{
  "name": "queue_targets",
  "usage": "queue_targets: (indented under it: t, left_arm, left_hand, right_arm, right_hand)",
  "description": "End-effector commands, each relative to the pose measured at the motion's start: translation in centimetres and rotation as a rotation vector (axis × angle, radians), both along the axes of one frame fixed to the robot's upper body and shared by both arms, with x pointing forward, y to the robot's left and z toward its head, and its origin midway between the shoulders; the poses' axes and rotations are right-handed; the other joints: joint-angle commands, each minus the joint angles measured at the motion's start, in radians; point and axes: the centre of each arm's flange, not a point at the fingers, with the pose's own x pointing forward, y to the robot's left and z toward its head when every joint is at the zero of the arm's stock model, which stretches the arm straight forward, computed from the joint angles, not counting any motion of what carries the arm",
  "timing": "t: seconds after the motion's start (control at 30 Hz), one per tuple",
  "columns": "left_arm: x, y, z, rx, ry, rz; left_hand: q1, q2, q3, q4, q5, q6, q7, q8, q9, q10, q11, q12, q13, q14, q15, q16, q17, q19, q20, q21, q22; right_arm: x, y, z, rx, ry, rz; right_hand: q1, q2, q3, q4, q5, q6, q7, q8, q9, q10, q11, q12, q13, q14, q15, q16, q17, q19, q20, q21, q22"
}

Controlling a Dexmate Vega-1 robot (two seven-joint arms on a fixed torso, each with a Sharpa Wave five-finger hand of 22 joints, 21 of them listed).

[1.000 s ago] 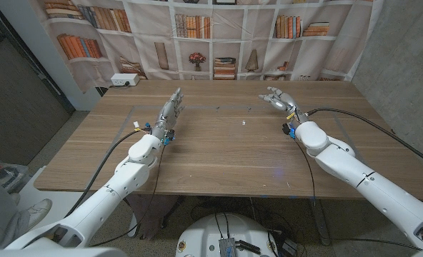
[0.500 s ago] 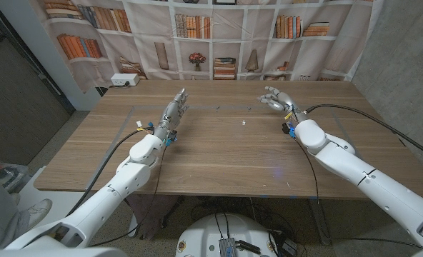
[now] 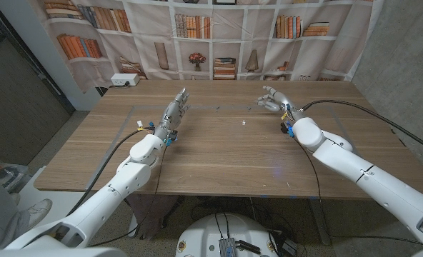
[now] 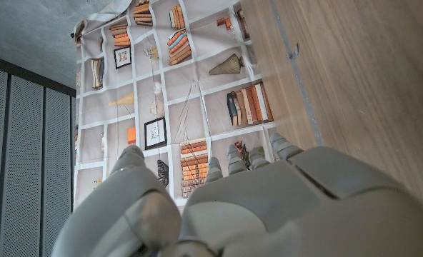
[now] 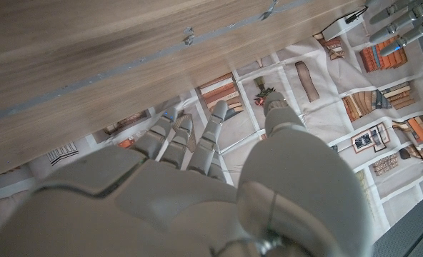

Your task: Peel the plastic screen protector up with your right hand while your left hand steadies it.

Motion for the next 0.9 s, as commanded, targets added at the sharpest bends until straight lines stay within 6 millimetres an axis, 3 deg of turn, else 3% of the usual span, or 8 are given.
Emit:
queue_targets:
  t: [0.03,0.13,0.17,0.27,0.47,0.53,0.63,0.9]
  left_arm:
    - [-0.5,-0.1,0.4,0.022,-0.005,0.002]
    - [-0.5,0.0,0.3,0.009,-0.013,-0.001]
    - [-0.5,0.0,0.4,0.007,-0.015,0.001]
    - [-0.4,0.0,0.2,0.013,-0.006,-0.008]
    - [0.0,-0.1,0.5,0.021,-0.002,-0.029]
    - [0.0,-0.1,0.7,0.034,-0.002,-0.018]
    - [0.2,-0.2,0.8,0.032,0.000,-0.025]
    - [0.2,0.1,0.9,0.034,0.009,-0.026]
  left_hand:
    - [-0.008,0.001,-0.006,-0.001,0.009,0.005,0.003,0.005,0.002,0.006,0.003,0.006,0.004,-0.006,0.007,0.006,0.001,0.000,0.005,0.001,0.001]
    - [-0.009,0.002,-0.006,0.000,0.009,0.008,0.004,0.006,0.002,0.006,0.002,0.006,0.004,-0.006,0.008,0.006,0.001,-0.001,0.005,0.001,0.001]
    - [-0.009,0.002,-0.006,0.000,0.009,0.008,0.004,0.006,0.002,0.006,0.002,0.006,0.004,-0.006,0.008,0.006,0.001,-0.001,0.005,0.001,0.001]
    - [-0.010,0.002,-0.007,0.000,0.009,0.009,0.005,0.007,0.002,0.007,0.003,0.006,0.004,-0.006,0.008,0.006,0.001,-0.001,0.005,0.001,0.001]
    - [-0.011,0.003,-0.008,0.001,0.009,0.012,0.005,0.008,0.002,0.011,0.004,0.008,0.004,-0.006,0.009,0.006,0.001,-0.001,0.006,0.001,0.001]
    - [-0.011,0.003,-0.008,0.001,0.009,0.012,0.005,0.008,0.002,0.011,0.005,0.008,0.004,-0.006,0.010,0.006,0.001,-0.001,0.006,0.001,0.001]
    - [-0.012,0.003,-0.008,0.002,0.009,0.014,0.005,0.008,0.002,0.011,0.003,0.007,0.004,-0.006,0.011,0.006,0.001,-0.001,0.006,0.001,0.001]
    - [-0.014,0.004,-0.010,0.002,0.009,0.025,0.005,0.012,0.002,0.015,0.004,0.008,0.004,-0.003,0.011,0.007,0.001,0.002,0.006,0.003,0.001]
  right_arm:
    - [0.5,1.6,0.4,-0.133,-0.002,-0.045]
    - [0.6,2.1,0.5,-0.155,-0.001,-0.048]
    - [0.7,2.3,0.5,-0.164,0.000,-0.047]
    - [0.9,2.8,0.7,-0.194,-0.008,-0.057]
    - [1.3,3.5,1.3,-0.256,-0.014,-0.065]
    - [1.3,3.7,1.4,-0.270,-0.015,-0.068]
    - [1.3,4.0,1.2,-0.282,-0.011,-0.080]
    - [1.5,4.7,0.7,-0.340,0.001,-0.115]
  right_hand:
    - [0.011,0.001,0.001,0.004,0.001,-0.014,0.001,-0.005,0.004,-0.003,0.009,0.000,0.002,-0.005,-0.003,-0.001,0.002,-0.003,0.009,-0.005,0.002]
    - [0.013,0.001,0.000,0.005,0.001,-0.019,-0.001,-0.005,0.004,0.000,0.010,0.001,0.003,-0.007,-0.004,-0.001,0.003,-0.006,0.015,-0.008,0.002]
    - [0.017,0.000,-0.001,0.007,0.001,-0.025,-0.004,-0.003,0.005,0.000,0.010,0.002,0.005,-0.002,0.013,0.002,0.003,0.003,0.060,-0.008,0.001]
    - [0.027,0.001,0.000,0.008,0.001,-0.037,-0.011,-0.003,0.005,0.005,0.006,0.005,0.009,0.007,0.028,0.005,0.003,0.014,0.112,-0.009,0.000]
    - [0.045,0.004,0.005,0.004,0.004,-0.050,-0.013,-0.004,0.006,0.021,0.002,0.012,0.012,0.003,0.006,0.003,0.002,0.009,0.100,-0.014,0.000]
    - [0.057,0.001,0.006,0.002,0.004,-0.064,-0.017,-0.004,0.006,0.031,-0.006,0.018,0.014,0.010,0.014,0.005,0.001,0.023,0.126,-0.012,-0.001]
    - [0.061,0.000,0.006,0.004,0.005,-0.071,-0.024,-0.004,0.006,0.051,-0.013,0.027,0.016,0.013,0.015,0.005,0.001,0.026,0.135,-0.014,-0.002]
    - [0.065,0.000,0.005,0.008,0.006,-0.089,-0.022,-0.006,0.007,0.051,-0.010,0.028,0.020,0.001,-0.001,0.002,0.002,0.010,0.115,-0.024,-0.002]
